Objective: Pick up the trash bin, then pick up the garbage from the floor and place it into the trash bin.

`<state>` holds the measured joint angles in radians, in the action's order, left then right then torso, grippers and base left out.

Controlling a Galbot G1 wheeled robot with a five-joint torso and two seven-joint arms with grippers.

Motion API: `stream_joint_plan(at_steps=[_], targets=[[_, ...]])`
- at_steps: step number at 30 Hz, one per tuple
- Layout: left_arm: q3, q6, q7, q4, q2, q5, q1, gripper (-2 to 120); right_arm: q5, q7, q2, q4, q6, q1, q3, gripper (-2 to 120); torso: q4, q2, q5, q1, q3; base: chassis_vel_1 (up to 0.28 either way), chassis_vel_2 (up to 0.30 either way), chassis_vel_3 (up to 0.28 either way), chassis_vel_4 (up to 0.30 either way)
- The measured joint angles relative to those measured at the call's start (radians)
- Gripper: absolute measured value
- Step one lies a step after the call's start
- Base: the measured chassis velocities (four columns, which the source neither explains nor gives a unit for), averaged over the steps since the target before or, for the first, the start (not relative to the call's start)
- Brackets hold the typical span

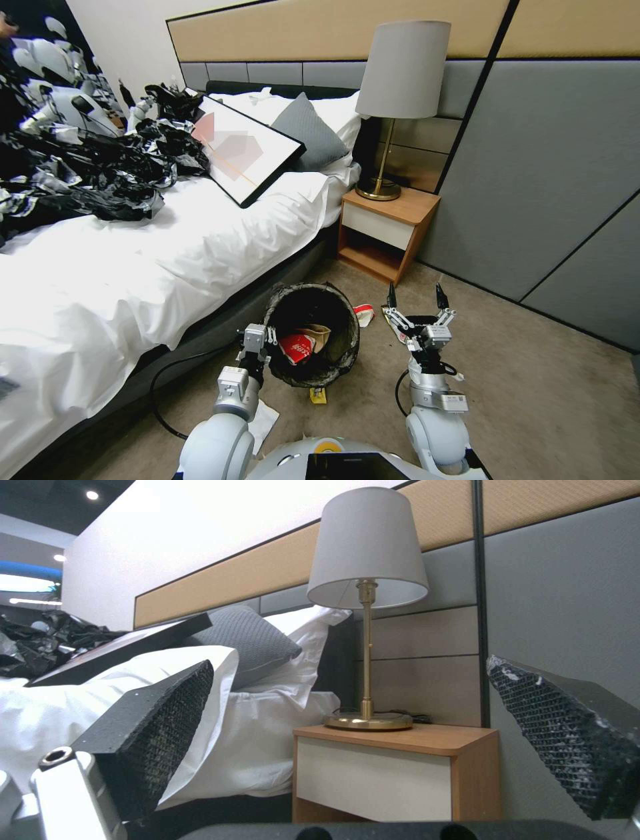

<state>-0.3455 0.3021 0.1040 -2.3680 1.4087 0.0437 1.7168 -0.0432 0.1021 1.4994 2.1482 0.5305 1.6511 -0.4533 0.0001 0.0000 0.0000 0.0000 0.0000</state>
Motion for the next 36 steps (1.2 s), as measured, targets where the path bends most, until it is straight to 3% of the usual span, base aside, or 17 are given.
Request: stream_joint_plan(at_steps=[20, 36], targets=[[-0.001, -0.002, 0.001, 0.002, 0.001, 0.001, 0.000, 1, -0.003, -0.003, 0.004, -0.015, 0.028, -0.014, -0.003, 100, 0.0000, 0.000, 0.0002, 0.000, 0.000, -0.091, 0.087, 0.091, -0.083], [-0.001, -0.003, 0.002, 0.003, 0.003, 0.004, 0.000, 1, -0.011, -0.012, 0.005, -0.022, 0.034, -0.020, -0.007, 100, 0.0000, 0.000, 0.0000, 0.000, 0.000, -0.002, 0.006, 0.008, -0.008]])
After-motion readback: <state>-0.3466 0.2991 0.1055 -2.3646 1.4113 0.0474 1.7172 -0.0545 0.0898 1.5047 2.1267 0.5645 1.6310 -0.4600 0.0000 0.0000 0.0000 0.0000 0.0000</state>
